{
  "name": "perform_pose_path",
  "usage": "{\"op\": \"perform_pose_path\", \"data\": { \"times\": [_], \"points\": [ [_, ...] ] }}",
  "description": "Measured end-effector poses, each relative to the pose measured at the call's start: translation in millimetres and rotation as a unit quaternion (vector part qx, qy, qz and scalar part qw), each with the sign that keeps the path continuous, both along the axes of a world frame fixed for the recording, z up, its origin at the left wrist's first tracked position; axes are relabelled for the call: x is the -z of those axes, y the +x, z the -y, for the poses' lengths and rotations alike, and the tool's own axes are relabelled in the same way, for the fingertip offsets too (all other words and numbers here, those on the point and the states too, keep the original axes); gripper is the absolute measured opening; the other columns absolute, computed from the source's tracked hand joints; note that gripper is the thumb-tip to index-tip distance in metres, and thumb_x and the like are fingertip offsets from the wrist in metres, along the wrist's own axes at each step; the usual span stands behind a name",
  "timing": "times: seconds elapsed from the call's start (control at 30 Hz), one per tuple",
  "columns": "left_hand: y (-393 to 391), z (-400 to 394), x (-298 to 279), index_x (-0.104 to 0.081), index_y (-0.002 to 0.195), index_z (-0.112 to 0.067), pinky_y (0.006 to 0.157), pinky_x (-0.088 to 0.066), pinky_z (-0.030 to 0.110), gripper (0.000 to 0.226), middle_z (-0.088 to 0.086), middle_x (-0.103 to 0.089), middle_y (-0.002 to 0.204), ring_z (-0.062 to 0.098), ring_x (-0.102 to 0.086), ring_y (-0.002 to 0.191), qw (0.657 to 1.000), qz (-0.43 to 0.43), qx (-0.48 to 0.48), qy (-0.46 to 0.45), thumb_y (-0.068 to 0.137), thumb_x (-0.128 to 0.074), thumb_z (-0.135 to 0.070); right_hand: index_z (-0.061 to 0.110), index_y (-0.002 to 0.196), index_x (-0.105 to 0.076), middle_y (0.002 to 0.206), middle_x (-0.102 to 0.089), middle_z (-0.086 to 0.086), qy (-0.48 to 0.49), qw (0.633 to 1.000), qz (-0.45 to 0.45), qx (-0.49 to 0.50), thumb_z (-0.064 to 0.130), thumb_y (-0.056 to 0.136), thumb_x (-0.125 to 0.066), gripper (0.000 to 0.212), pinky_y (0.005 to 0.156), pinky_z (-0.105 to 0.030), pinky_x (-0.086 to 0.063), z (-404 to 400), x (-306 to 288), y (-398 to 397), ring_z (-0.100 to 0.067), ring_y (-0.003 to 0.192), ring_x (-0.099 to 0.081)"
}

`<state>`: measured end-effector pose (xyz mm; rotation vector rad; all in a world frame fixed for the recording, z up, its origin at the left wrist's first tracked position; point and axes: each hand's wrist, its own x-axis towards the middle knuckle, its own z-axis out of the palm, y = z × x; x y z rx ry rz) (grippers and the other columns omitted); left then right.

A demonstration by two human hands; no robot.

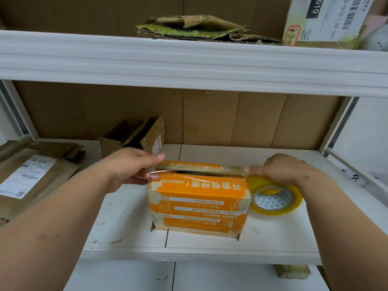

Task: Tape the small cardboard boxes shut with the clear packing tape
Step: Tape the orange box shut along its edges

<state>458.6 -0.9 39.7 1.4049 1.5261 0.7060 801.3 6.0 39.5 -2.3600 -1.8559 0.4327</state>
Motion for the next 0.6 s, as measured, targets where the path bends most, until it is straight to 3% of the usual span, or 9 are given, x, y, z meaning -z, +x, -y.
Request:
{"op": "perform_pose_path", "data": {
  "times": [0.13,0.3,0.43,0.6],
  "points": [
    [4,-7,-12,-0.069,0.097,-0.008,0.098,-0.052,0.042,0.025,0.009,-0.071,0.071,0.021,-0.071,0.081,0.998,-0.036,0.038,-0.038,0.091,-0.068,-0.032,0.018,0.094,-0.073,0.089,-0.074,-0.007,0.013,0.980,-0.197,0.012,0.062,0.075,-0.071,0.048,0.086,-0.042,-0.057,10,-6,13,-0.024,0.082,-0.072],
    [19,-10,-15,-0.068,0.100,-0.008,0.104,-0.048,0.040,0.019,0.006,-0.069,0.065,0.023,-0.068,0.085,0.995,-0.076,0.041,-0.046,0.094,-0.065,-0.025,0.013,0.089,-0.074,0.089,-0.074,-0.011,0.029,0.979,-0.202,-0.003,0.040,0.082,-0.073,0.028,0.089,-0.047,-0.056,18,-8,22,-0.028,0.084,-0.071],
    [22,-11,-17,-0.065,0.087,-0.005,0.102,-0.050,0.036,0.016,0.009,-0.069,0.065,0.023,-0.069,0.080,0.993,-0.097,0.044,-0.043,0.094,-0.065,-0.019,0.007,0.084,-0.075,0.087,-0.072,-0.014,0.063,0.981,-0.186,-0.012,0.037,0.081,-0.074,0.030,0.082,-0.044,-0.056,21,-11,20,-0.029,0.083,-0.069],
    [23,-10,-15,-0.070,0.109,-0.003,0.092,-0.057,0.032,0.020,0.011,-0.076,0.092,0.017,-0.072,0.079,0.990,-0.123,0.054,-0.030,0.091,-0.067,-0.011,0.007,0.080,-0.074,0.084,-0.070,-0.013,0.093,0.986,-0.139,-0.019,0.042,0.083,-0.071,0.034,0.068,-0.033,-0.048,24,-17,16,-0.025,0.079,-0.064]
  ]
}}
